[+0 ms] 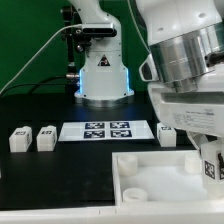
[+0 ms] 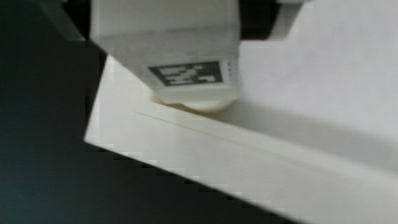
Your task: Assemble one leg
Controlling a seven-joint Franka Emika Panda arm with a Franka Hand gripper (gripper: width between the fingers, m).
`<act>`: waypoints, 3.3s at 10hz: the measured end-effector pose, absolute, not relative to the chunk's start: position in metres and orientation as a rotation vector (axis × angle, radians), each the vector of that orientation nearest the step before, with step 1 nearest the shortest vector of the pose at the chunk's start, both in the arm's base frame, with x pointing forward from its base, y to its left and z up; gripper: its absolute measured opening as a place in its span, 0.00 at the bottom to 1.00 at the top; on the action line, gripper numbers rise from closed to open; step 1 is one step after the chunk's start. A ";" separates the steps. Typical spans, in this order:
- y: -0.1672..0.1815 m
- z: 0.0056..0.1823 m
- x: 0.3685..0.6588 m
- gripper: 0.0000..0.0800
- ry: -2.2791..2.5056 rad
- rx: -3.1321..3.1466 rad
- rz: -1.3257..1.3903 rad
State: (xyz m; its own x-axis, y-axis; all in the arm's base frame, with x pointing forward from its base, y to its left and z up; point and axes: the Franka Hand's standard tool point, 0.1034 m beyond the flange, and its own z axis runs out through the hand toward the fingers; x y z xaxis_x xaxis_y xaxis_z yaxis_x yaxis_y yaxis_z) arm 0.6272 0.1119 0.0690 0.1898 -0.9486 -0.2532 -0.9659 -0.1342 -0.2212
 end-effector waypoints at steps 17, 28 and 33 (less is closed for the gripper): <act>0.119 0.066 0.634 0.81 0.128 -2.931 -0.184; 0.112 0.061 0.627 0.38 1.727 -2.211 0.042; 0.112 0.060 0.626 0.65 1.786 -2.154 0.055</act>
Offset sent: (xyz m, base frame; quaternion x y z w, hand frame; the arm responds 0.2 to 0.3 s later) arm 0.0000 0.0000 0.0000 0.0000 0.0000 -0.0899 0.9960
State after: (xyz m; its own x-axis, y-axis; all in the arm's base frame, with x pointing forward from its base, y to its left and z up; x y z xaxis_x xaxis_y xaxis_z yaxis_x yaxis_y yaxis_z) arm 0.6263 0.1123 0.0603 0.2083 -0.9472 -0.2437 -0.9604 -0.1509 -0.2342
